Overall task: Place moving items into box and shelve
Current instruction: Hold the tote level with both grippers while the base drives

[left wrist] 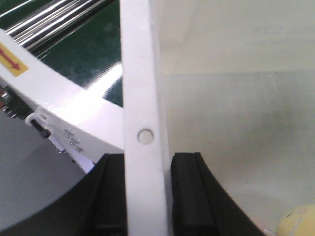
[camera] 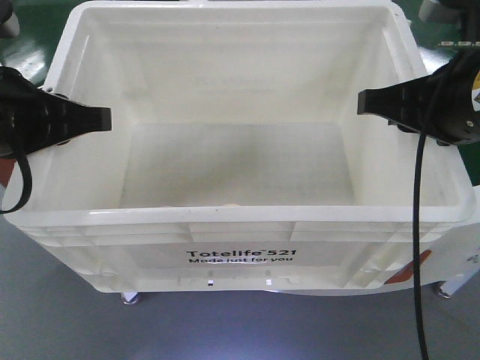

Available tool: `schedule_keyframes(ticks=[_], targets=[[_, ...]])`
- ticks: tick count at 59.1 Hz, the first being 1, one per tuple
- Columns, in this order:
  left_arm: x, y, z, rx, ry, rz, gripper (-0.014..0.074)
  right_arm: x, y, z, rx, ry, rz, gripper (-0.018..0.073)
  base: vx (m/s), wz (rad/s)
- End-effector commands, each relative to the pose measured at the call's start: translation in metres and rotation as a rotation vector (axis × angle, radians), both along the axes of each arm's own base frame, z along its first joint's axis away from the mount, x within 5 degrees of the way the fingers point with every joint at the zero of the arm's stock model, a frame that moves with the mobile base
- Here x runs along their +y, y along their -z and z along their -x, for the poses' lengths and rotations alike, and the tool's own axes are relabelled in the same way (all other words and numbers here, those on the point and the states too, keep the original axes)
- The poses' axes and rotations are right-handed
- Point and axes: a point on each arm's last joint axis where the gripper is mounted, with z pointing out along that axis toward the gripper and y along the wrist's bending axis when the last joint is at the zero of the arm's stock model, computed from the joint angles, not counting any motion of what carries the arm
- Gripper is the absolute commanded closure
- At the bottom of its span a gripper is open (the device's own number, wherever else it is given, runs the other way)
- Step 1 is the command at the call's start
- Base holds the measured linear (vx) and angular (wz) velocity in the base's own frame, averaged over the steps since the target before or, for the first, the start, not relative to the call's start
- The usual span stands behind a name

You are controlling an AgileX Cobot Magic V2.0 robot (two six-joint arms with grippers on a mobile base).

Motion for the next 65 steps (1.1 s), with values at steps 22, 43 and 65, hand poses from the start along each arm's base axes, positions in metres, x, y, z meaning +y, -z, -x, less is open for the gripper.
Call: schedule_keyframes(ticks=[22,43,65], targets=[[-0.001,-0.0315,0.001,-0.198,0.06,0.045,0.0488,-0.0046,-0.0248,0.0004,-0.15,-0.028,0.002,0.0571,-0.1,0.44],[-0.001,-0.0315,0.001,-0.198,0.06,0.045,0.0488,-0.0046,-0.0248,0.0004,-0.15,-0.028,0.002,0.0571,-0.12,0.45],[-0.001,-0.0315,0.001,-0.198,0.06,0.045,0.0488,-0.0046,-0.0248,0.0004,-0.15,-0.028,0.002,0.0571,-0.11,0.43]])
